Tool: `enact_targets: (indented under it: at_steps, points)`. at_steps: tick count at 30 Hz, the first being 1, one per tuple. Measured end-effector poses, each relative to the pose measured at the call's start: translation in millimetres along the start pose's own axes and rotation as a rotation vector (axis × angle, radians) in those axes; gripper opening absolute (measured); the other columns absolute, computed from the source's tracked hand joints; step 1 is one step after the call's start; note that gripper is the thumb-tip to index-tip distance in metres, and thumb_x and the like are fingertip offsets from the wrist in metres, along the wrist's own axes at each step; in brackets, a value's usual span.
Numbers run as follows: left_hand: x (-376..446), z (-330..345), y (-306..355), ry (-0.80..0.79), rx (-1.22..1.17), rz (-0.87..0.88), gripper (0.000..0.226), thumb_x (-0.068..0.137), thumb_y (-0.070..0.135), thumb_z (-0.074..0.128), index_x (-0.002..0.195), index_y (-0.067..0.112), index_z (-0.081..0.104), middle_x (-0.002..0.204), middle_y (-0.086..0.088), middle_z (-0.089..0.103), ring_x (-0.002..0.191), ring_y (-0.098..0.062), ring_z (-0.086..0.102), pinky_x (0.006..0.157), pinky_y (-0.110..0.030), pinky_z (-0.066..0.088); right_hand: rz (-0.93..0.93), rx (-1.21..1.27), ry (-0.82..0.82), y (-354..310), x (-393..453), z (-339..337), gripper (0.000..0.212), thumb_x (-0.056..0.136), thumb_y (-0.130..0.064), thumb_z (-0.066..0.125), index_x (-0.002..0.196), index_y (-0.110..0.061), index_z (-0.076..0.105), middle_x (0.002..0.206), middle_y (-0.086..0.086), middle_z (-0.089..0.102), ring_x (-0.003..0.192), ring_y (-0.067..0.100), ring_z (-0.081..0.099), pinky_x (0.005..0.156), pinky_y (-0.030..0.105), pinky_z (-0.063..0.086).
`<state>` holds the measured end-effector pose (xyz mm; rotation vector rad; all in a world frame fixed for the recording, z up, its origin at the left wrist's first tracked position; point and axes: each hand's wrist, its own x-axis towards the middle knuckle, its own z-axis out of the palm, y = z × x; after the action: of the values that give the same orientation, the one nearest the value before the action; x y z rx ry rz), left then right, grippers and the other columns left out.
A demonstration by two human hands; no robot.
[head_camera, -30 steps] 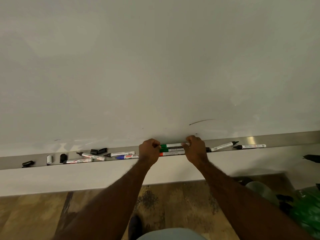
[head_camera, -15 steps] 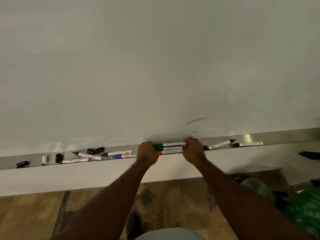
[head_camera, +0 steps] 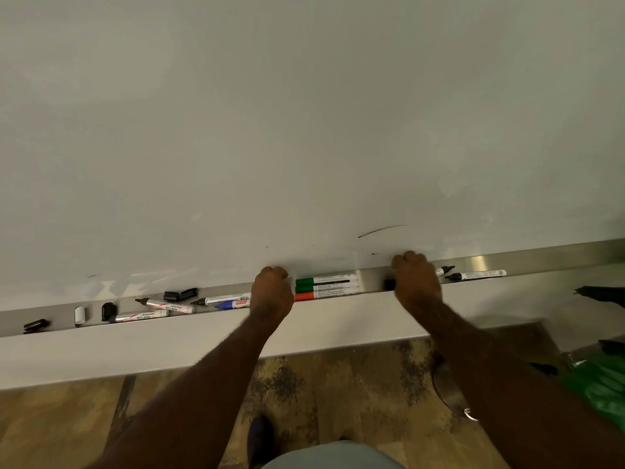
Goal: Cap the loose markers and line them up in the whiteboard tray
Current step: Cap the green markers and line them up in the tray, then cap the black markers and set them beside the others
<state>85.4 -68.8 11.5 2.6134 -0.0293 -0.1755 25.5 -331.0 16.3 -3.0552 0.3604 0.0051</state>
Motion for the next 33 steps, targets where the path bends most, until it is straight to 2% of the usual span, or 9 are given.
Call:
enact_targets:
  at_steps: [5,9,12,15,19,23,26,30,33]
  points:
    - [-4.3,4.3,16.9,0.006,0.084,0.281,0.017,0.088,0.015,0.053,0.095,0.010,0.067,0.101,-0.010,0.063,0.093,-0.026,0.060,0.073,-0.033,0.049,0.027,-0.182,-0.139,47.7,1.1,-7.7,0.030,0.088,-0.012,0.048,0.118,-0.011,0.052,0.123,0.012,0.052,0.113,0.029,0.046,0.094,0.041,0.042]
    - [-11.7,27.7,59.0,-0.121,0.156,0.533,0.031,0.087,0.007,0.050,0.114,0.012,0.064,0.114,-0.008,0.061,0.105,-0.026,0.055,0.086,-0.039,0.051,-0.066,-0.223,-0.165,61.0,3.2,-8.4,0.030,0.089,-0.011,0.044,0.117,-0.014,0.054,0.123,0.010,0.051,0.114,0.027,0.045,0.094,0.039,0.041]
    - [-14.0,47.6,93.4,-0.218,0.202,0.631,0.040,0.087,0.003,0.050,0.126,0.013,0.056,0.125,-0.010,0.058,0.113,-0.026,0.051,0.096,-0.041,0.048,-0.105,-0.216,-0.154,61.8,2.6,-10.1,0.031,0.089,-0.008,0.042,0.117,-0.013,0.054,0.123,0.010,0.051,0.114,0.027,0.045,0.094,0.038,0.039]
    - [-15.6,64.9,120.5,-0.274,0.239,0.668,0.042,0.085,-0.002,0.049,0.126,0.010,0.055,0.124,-0.013,0.059,0.113,-0.029,0.051,0.094,-0.039,0.046,-0.104,-0.129,-0.099,63.4,-5.2,-7.6,0.032,0.087,-0.003,0.043,0.116,-0.011,0.051,0.121,0.011,0.053,0.111,0.029,0.046,0.092,0.039,0.039]
    - [-17.0,84.7,139.1,-0.281,0.289,0.652,0.027,0.093,0.006,0.046,0.115,0.007,0.060,0.115,-0.016,0.059,0.106,-0.030,0.053,0.086,-0.038,0.047,-0.070,0.074,0.037,75.2,-15.3,-3.4,0.035,0.080,0.004,0.046,0.111,-0.011,0.051,0.111,0.012,0.060,0.100,0.029,0.049,0.082,0.038,0.040]
    - [-16.9,94.6,149.8,-0.274,0.292,0.576,0.026,0.095,0.011,0.044,0.111,0.002,0.062,0.114,-0.018,0.055,0.107,-0.033,0.053,0.085,-0.040,0.047,-0.085,0.300,0.167,84.5,-21.7,-2.8,0.019,0.091,-0.001,0.046,0.105,-0.012,0.053,0.099,0.009,0.059,0.092,0.025,0.049,0.073,0.034,0.041]
    - [-16.1,96.6,155.5,-0.288,0.274,0.534,0.024,0.093,0.008,0.046,0.111,0.002,0.061,0.116,-0.018,0.053,0.109,-0.033,0.052,0.087,-0.043,0.048,0.110,0.643,0.306,80.1,-26.9,-6.7,0.013,0.094,-0.013,0.051,0.107,-0.014,0.051,0.094,0.002,0.056,0.086,0.022,0.054,0.068,0.028,0.040]
    - [-14.9,97.2,152.9,-0.286,0.227,0.489,0.022,0.089,0.007,0.051,0.111,0.006,0.056,0.116,-0.015,0.055,0.108,-0.030,0.051,0.085,-0.040,0.047,0.390,1.091,0.385,72.3,-28.0,-8.5,0.041,0.091,-0.016,0.058,0.126,-0.018,0.036,0.109,0.008,0.066,0.090,0.017,0.064,0.064,0.007,0.046]
    - [-15.7,95.8,147.5,-0.279,-0.013,0.381,0.014,0.089,0.011,0.056,0.102,0.011,0.058,0.107,-0.011,0.062,0.094,-0.025,0.056,0.075,-0.034,0.045,0.519,1.407,0.396,69.7,-27.9,-8.1,0.062,0.086,-0.009,0.066,0.133,-0.025,0.029,0.112,0.008,0.065,0.090,0.015,0.065,0.071,0.016,0.055]
